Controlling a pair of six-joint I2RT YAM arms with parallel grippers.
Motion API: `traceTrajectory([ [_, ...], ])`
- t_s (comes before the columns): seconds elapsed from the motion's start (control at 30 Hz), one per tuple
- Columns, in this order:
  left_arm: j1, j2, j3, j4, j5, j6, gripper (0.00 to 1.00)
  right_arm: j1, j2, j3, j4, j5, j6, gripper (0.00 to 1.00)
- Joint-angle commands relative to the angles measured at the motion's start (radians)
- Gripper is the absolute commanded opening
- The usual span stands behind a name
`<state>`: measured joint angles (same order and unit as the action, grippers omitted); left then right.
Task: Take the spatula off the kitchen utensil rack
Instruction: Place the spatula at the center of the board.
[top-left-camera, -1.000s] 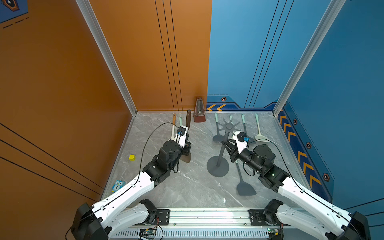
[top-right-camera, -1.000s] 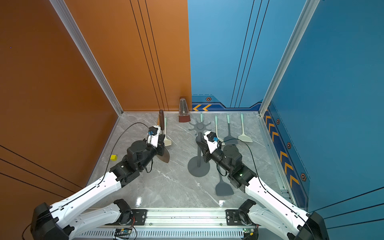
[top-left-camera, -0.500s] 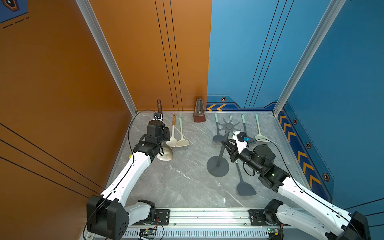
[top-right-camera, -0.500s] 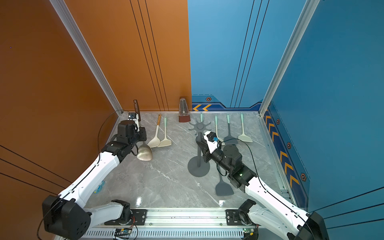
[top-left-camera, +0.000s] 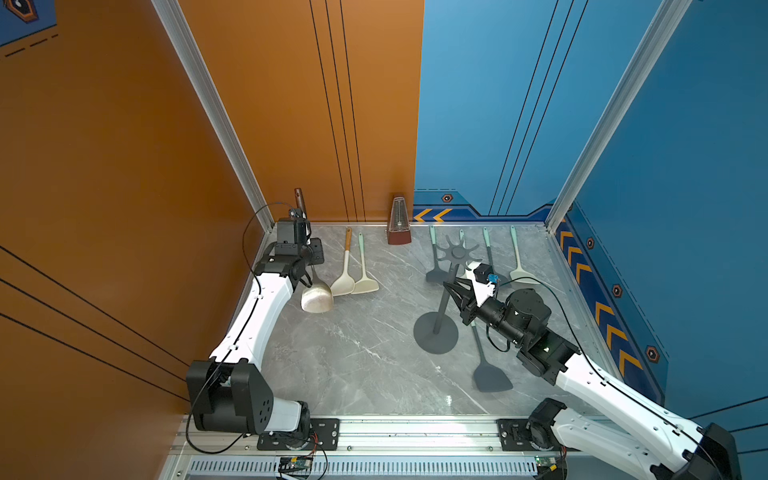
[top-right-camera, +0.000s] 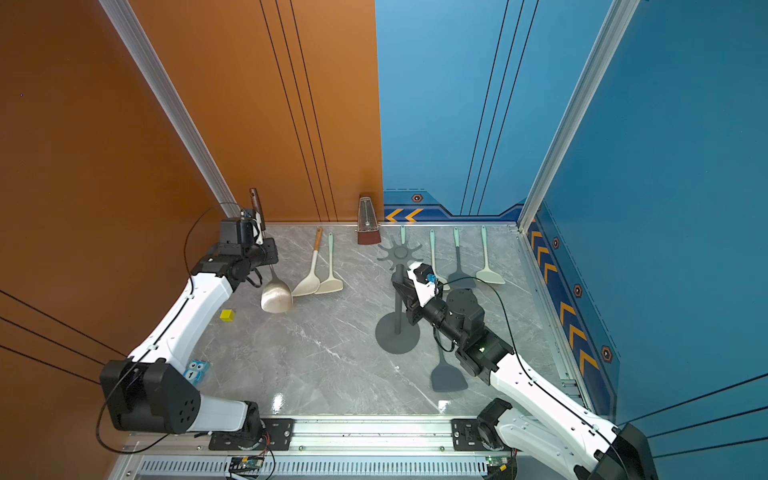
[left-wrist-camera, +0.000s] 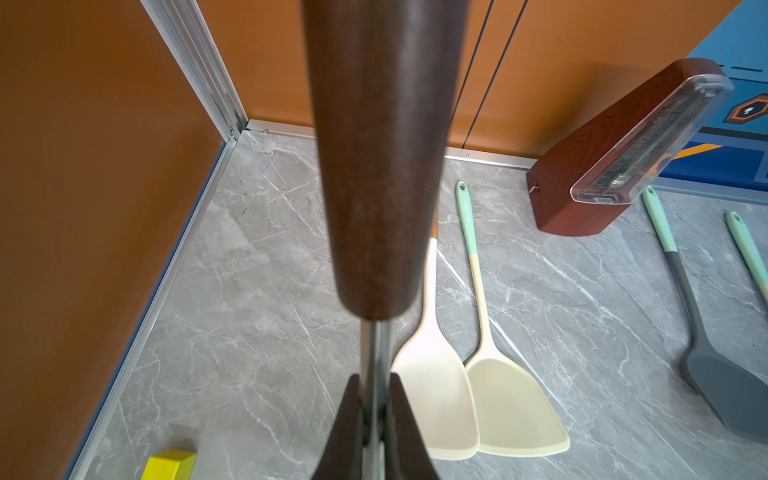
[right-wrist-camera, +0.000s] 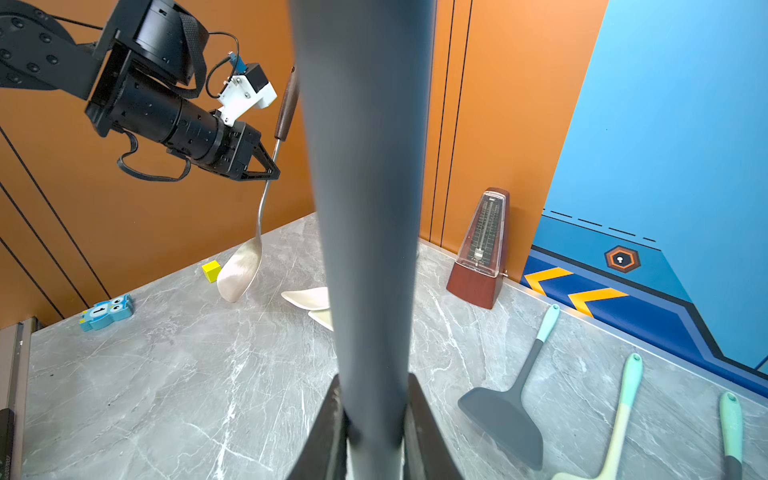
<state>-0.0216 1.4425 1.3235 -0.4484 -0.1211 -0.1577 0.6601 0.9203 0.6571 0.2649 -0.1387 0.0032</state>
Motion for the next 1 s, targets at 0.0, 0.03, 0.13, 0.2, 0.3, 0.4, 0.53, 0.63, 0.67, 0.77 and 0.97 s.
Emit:
traceTrajectory([
  [0.0, 0.035, 0.049, 0.095, -0.075, 0.065, 0.038, 0.00, -0.009, 0.015, -0.037, -0.161, -0.012, 0.002, 0.00],
  [0.03, 0.042, 0.071, 0.117, -0.094, 0.067, 0.048, 0.00, -0.011, 0.014, -0.037, -0.163, -0.011, 0.000, 0.00],
  [0.13, 0.059, 0.124, 0.165, -0.131, 0.073, 0.068, 0.00, -0.012, 0.015, -0.039, -0.161, -0.011, 0.001, 0.00],
  [0.2, 0.065, 0.153, 0.178, -0.142, 0.071, 0.072, 0.00, -0.011, 0.017, -0.039, -0.161, -0.013, 0.001, 0.00],
  [0.3, 0.069, 0.193, 0.189, -0.148, 0.071, 0.085, 0.00, -0.013, 0.020, -0.039, -0.159, -0.016, 0.001, 0.00],
  [0.4, 0.068, 0.218, 0.191, -0.146, 0.074, 0.082, 0.00, -0.015, 0.024, -0.038, -0.158, -0.017, 0.001, 0.00],
  [0.53, 0.068, 0.244, 0.192, -0.146, 0.064, 0.086, 0.00, -0.018, 0.028, -0.039, -0.158, -0.016, 0.002, 0.00],
  [0.63, 0.070, 0.263, 0.194, -0.146, 0.052, 0.092, 0.00, -0.019, 0.032, -0.042, -0.154, -0.019, 0.003, 0.00],
  [0.67, 0.071, 0.270, 0.194, -0.146, 0.050, 0.094, 0.00, -0.021, 0.034, -0.041, -0.152, -0.019, 0.003, 0.00],
  [0.77, 0.069, 0.291, 0.201, -0.147, 0.043, 0.100, 0.00, -0.021, 0.041, -0.042, -0.150, -0.022, 0.003, 0.00],
  [0.97, 0.058, 0.323, 0.221, -0.147, -0.004, 0.113, 0.00, -0.027, 0.043, -0.043, -0.151, -0.022, 0.003, 0.00],
])
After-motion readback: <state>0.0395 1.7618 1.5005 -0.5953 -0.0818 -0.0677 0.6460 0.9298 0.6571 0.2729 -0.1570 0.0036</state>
